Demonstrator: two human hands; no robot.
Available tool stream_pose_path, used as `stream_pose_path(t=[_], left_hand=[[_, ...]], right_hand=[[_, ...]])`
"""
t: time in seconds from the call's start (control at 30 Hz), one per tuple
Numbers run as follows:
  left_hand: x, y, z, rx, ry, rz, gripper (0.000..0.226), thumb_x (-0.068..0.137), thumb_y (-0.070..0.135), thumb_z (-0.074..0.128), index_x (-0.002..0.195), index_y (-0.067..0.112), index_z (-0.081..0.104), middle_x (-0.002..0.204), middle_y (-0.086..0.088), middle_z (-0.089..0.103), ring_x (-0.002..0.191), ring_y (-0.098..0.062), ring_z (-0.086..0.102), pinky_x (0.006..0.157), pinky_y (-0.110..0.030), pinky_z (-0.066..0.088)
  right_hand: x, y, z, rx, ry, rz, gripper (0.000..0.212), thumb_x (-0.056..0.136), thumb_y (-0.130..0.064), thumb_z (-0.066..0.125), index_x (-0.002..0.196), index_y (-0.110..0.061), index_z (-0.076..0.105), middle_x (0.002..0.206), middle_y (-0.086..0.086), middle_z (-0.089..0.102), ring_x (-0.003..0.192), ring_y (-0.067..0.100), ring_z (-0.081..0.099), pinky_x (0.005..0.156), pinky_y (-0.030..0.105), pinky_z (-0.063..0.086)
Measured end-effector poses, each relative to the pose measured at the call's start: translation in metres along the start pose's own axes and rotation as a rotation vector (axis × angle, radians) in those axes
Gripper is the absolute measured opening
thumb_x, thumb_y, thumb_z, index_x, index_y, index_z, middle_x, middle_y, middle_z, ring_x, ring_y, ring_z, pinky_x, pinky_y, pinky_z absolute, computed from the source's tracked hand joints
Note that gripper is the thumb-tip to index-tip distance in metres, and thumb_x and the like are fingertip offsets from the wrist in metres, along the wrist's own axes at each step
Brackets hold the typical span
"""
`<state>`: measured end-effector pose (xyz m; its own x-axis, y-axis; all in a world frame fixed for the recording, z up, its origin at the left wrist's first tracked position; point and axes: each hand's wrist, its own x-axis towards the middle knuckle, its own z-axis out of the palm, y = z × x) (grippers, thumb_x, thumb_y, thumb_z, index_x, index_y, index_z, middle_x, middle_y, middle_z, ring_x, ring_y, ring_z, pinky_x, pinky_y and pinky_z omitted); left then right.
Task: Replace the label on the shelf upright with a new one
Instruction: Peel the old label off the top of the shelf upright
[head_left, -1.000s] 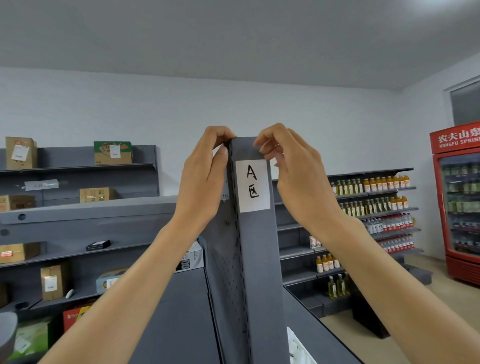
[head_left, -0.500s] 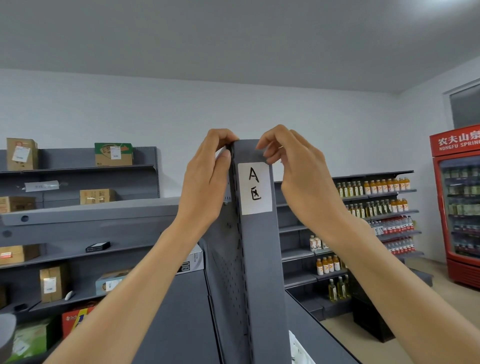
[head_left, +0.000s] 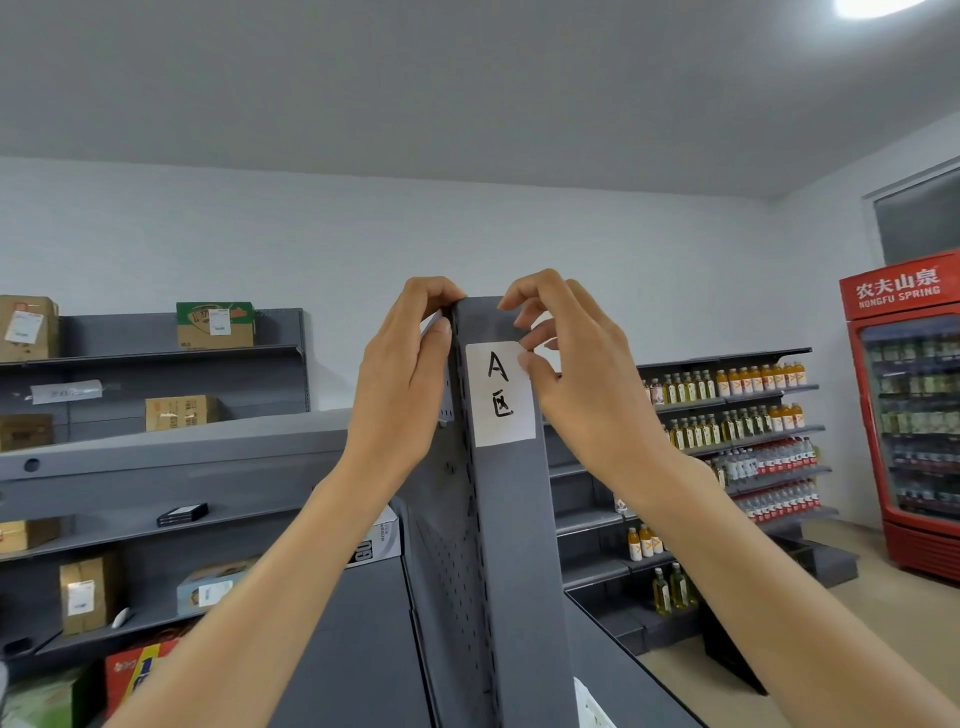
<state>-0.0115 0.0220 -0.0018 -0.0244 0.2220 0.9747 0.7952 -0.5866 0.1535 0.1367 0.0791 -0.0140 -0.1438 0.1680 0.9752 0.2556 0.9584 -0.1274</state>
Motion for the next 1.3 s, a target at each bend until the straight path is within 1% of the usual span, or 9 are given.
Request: stream_pose_path(t=[0.2,0.33,0.43,0.53,0.67,0.83,0.93,1.13,1.3], left_hand=[[-0.001,0.000,0.000,-0.008,-0.002,-0.010,0.026,0.102,0.002,0.037,0.118,0.012,0.054,0.112,0.003,0.064,0.100,0.001,0.058,0.080,-0.004,0.043],[0.000,-0.001,-0.001,-0.019,-0.010,-0.010,0.027,0.101,0.002,0.037,0.118,0.014,0.055,0.115,0.004,0.064,0.111,-0.005,0.059,0.089,-0.010,0.043],[0.000,-0.001,-0.001,-0.019,-0.015,-0.012,0.026,0.101,0.002,0.037,0.117,0.013,0.055,0.114,0.005,0.064,0.111,-0.004,0.059,0.088,-0.009,0.042],[0.000,-0.001,0.000,-0.018,-0.008,-0.014,0.026,0.101,0.002,0.037,0.117,0.013,0.054,0.113,0.007,0.064,0.109,-0.002,0.058,0.086,-0.007,0.041],[0.000,-0.001,0.001,-0.022,-0.002,-0.014,0.025,0.101,0.003,0.037,0.116,0.014,0.054,0.112,0.007,0.064,0.106,-0.001,0.059,0.083,-0.007,0.043],[0.000,0.000,0.000,-0.024,-0.003,-0.026,0.026,0.101,0.003,0.038,0.117,0.015,0.055,0.114,0.007,0.063,0.107,0.002,0.058,0.083,-0.003,0.039],[0.000,0.000,-0.001,-0.042,-0.013,-0.035,0.026,0.101,0.003,0.038,0.117,0.015,0.055,0.114,0.007,0.063,0.108,0.002,0.058,0.082,-0.001,0.038],[0.001,-0.001,-0.002,-0.054,-0.036,-0.038,0.027,0.101,0.002,0.037,0.117,0.016,0.054,0.114,0.007,0.063,0.111,-0.004,0.058,0.086,-0.008,0.043],[0.001,-0.001,-0.003,-0.028,-0.050,-0.033,0.028,0.101,0.001,0.038,0.119,0.016,0.053,0.117,0.006,0.063,0.114,-0.004,0.057,0.087,-0.006,0.041]], right_hand=[[-0.002,-0.005,-0.002,0.007,0.050,0.009,0.043,0.092,0.007,0.058,0.118,-0.026,0.047,0.096,-0.004,0.051,0.085,0.014,0.062,0.076,0.036,0.058],[-0.014,-0.011,-0.006,0.049,-0.003,0.026,0.046,0.092,0.013,0.055,0.108,-0.028,0.043,0.084,-0.012,0.043,0.074,0.012,0.054,0.070,0.021,0.054],[-0.021,-0.016,-0.011,0.091,0.020,0.038,0.059,0.089,0.020,0.054,0.100,-0.036,0.039,0.080,-0.003,0.045,0.075,0.017,0.051,0.075,0.013,0.052],[-0.016,-0.016,-0.017,0.114,0.044,0.058,0.065,0.090,0.017,0.058,0.098,-0.044,0.036,0.090,0.003,0.053,0.087,0.017,0.061,0.081,0.025,0.055],[-0.009,-0.010,-0.015,0.096,-0.022,0.080,0.065,0.087,0.011,0.068,0.107,-0.043,0.038,0.110,-0.006,0.054,0.098,-0.001,0.057,0.081,0.003,0.048],[-0.004,-0.008,-0.008,0.168,-0.058,0.138,0.053,0.089,0.004,0.068,0.117,-0.035,0.047,0.097,-0.010,0.061,0.082,0.001,0.064,0.071,0.013,0.052],[-0.008,-0.010,-0.006,0.153,-0.019,0.131,0.057,0.089,0.005,0.068,0.121,-0.037,0.047,0.093,-0.008,0.060,0.083,0.002,0.065,0.072,0.015,0.052],[-0.014,-0.013,-0.006,0.145,-0.005,0.117,0.064,0.088,0.007,0.069,0.124,-0.040,0.043,0.092,-0.009,0.059,0.084,0.004,0.065,0.077,0.005,0.047],[-0.019,-0.016,-0.007,0.146,-0.015,0.104,0.065,0.088,0.009,0.067,0.121,-0.042,0.042,0.090,-0.010,0.058,0.082,0.009,0.066,0.077,0.016,0.051]])
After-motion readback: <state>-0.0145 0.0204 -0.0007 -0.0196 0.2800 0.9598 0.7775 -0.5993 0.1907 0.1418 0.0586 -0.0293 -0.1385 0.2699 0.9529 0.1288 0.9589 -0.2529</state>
